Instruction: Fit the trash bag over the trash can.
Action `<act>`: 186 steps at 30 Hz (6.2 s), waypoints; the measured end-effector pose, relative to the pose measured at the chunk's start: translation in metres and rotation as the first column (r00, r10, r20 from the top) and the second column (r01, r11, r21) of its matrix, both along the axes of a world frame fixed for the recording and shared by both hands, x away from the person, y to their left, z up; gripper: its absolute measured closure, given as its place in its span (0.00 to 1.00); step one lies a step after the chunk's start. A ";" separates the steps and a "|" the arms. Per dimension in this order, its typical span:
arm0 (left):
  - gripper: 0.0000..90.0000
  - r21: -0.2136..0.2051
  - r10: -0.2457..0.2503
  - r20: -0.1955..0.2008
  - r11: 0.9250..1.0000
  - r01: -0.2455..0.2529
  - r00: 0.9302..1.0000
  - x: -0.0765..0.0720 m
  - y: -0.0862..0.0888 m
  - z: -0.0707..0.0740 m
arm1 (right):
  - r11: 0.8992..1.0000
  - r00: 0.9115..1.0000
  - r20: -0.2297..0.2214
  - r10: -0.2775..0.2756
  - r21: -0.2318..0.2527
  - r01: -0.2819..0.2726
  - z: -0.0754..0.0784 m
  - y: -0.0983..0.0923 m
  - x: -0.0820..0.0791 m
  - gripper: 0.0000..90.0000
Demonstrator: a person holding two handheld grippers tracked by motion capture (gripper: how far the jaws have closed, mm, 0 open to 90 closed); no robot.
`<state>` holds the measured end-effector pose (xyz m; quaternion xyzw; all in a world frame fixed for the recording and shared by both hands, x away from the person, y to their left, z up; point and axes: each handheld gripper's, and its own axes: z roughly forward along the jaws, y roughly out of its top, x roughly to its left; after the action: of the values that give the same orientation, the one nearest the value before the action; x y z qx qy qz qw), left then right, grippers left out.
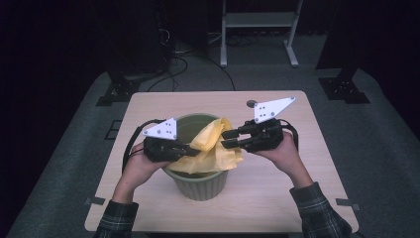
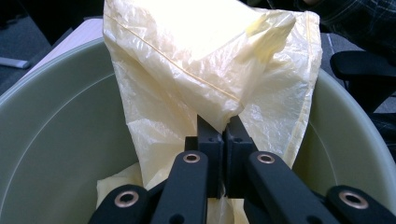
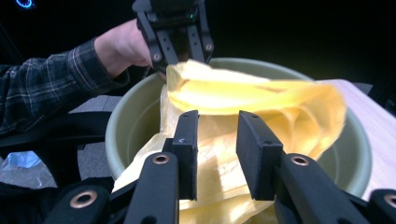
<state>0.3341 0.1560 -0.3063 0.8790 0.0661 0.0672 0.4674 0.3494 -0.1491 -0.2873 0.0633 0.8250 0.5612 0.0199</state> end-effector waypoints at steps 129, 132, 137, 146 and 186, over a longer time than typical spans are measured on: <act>0.99 -0.108 0.052 0.011 0.993 -0.051 0.999 -0.003 0.021 0.003 | 0.997 0.997 -0.025 -0.072 0.023 0.072 -0.004 -0.029 0.008 0.58; 0.99 -0.113 0.053 0.013 0.992 -0.051 0.999 -0.003 0.021 0.004 | 0.998 0.998 -0.023 -0.052 0.028 0.053 0.000 -0.019 0.008 0.46; 0.99 -0.120 0.046 0.007 0.992 -0.045 0.999 -0.003 0.022 0.003 | 0.999 0.998 -0.036 -0.047 0.007 0.047 -0.003 0.000 0.012 0.53; 1.00 -0.143 0.064 -0.005 0.988 -0.065 0.998 -0.004 0.036 0.003 | 0.998 0.998 -0.023 -0.057 -0.041 0.056 -0.008 0.002 0.014 0.99; 1.00 -0.185 0.261 0.018 0.950 -0.253 0.965 -0.020 0.119 -0.003 | 0.950 0.954 -0.004 -0.300 -0.087 0.299 -0.025 -0.101 0.008 1.00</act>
<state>0.3140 0.2747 -0.3093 0.8150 0.1759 0.1400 0.5340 0.3572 -0.2502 -0.3123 0.1916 0.8291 0.5156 0.1003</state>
